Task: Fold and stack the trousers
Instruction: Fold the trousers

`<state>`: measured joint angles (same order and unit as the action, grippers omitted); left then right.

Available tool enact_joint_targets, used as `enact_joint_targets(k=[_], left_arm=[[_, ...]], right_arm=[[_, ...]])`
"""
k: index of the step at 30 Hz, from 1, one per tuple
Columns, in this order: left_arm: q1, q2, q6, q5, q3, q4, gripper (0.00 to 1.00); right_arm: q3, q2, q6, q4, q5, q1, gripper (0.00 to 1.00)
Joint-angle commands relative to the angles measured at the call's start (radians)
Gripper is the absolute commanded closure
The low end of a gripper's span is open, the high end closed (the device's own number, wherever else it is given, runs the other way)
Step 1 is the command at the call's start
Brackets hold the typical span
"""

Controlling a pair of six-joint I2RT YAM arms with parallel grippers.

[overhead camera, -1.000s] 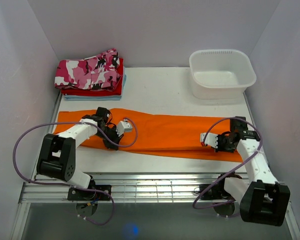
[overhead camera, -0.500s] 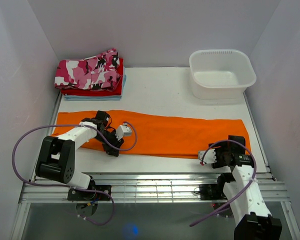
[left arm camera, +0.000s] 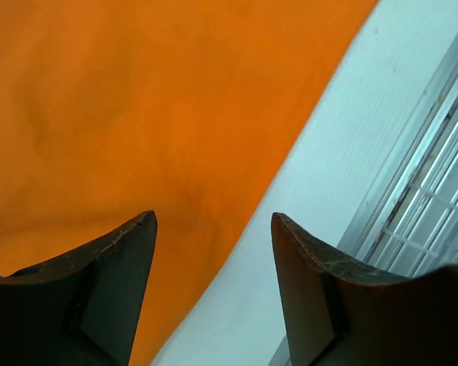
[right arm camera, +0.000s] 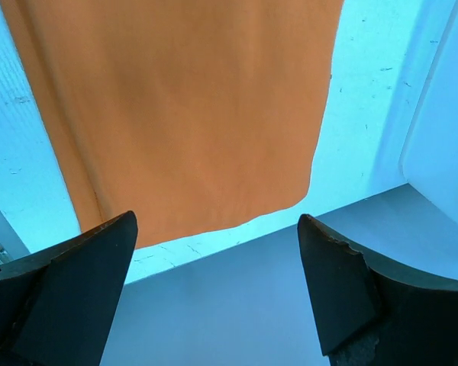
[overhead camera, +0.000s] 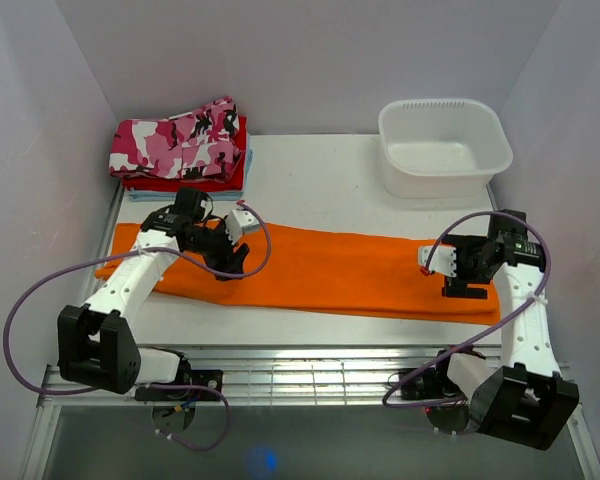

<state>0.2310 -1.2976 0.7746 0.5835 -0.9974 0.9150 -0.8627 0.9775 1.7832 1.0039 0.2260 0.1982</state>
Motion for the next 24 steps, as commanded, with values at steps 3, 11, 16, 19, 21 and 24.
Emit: enact_joint_targets(k=[3, 11, 16, 19, 21, 24], left_arm=[[-0.005, -0.182, -0.268, -0.022, -0.134, -0.083, 0.3], [-0.031, -0.417, -0.462, -0.177, -0.149, -0.203, 0.35], [-0.113, -0.442, -0.471, -0.182, -0.1, -0.225, 0.38], [-0.139, -0.416, -0.471, -0.145, -0.046, -0.24, 0.38], [-0.14, -0.379, -0.474, -0.134, -0.021, -0.249, 0.38], [-0.148, -0.333, -0.501, -0.133, 0.006, -0.266, 0.36]], right_arm=[[-0.237, 0.234, -0.161, 0.105, 0.119, 0.052, 0.09], [-0.386, 0.651, -0.614, 0.096, 0.193, 0.107, 0.23], [-0.36, 0.67, -0.68, 0.087, 0.128, 0.282, 0.38], [-0.412, 0.682, -0.799, 0.081, 0.118, 0.42, 0.37], [-0.429, 0.691, -0.859, 0.087, 0.115, 0.513, 0.37], [-0.406, 0.702, -0.919, 0.094, 0.122, 0.599, 0.37]])
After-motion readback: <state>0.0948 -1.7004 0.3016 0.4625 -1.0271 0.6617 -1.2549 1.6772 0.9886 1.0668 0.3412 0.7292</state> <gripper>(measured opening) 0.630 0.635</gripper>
